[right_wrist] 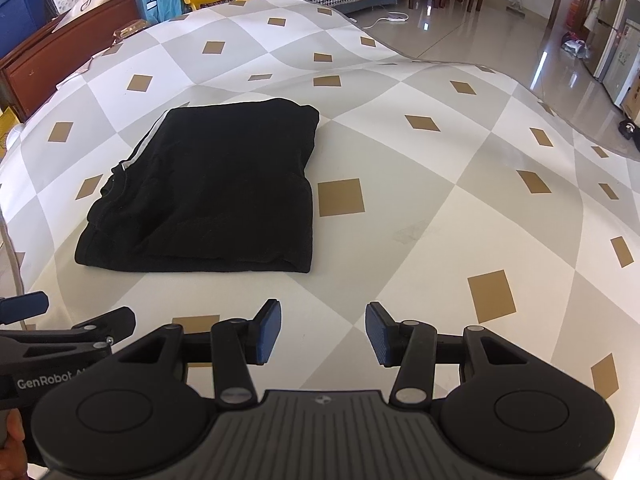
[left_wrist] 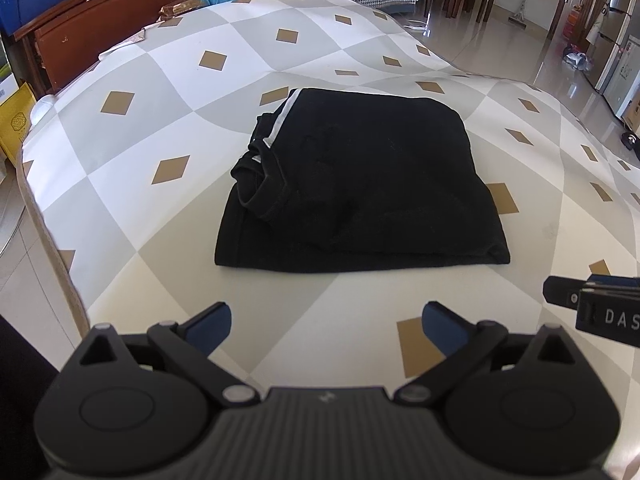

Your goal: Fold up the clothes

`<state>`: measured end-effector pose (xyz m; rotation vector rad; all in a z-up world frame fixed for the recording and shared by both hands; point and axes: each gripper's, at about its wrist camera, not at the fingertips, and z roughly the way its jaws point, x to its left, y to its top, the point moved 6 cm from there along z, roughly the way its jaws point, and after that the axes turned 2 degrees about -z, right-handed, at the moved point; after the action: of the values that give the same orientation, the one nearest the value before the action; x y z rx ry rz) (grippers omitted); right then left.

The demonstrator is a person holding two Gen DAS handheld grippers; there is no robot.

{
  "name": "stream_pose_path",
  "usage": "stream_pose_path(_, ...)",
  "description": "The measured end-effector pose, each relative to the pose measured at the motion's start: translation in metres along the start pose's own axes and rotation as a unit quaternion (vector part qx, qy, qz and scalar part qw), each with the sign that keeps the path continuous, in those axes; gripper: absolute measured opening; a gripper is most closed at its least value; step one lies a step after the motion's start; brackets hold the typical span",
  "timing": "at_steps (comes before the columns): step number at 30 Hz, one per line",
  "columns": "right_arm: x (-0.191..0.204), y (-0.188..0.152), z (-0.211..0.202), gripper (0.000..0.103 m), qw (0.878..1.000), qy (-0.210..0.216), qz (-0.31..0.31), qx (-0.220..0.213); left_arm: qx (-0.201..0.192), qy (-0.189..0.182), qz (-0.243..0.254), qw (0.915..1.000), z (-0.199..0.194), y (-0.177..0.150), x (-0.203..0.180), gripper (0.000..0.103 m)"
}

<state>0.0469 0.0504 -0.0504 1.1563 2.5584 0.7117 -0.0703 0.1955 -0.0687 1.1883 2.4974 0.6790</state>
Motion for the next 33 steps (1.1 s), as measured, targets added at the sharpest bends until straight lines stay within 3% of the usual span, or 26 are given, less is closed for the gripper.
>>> stream_pose_path(14,0.008,-0.015,-0.018,0.046,1.000,0.001,-0.017,0.006,0.005,0.004,0.003,1.0000,-0.019,-0.016,-0.002,0.103)
stream_pose_path(33,-0.017,-0.037,-0.044,0.046,1.000,-0.015,0.018,0.011,-0.002,0.000,0.068,0.9977,-0.040,-0.032,-0.041,0.103)
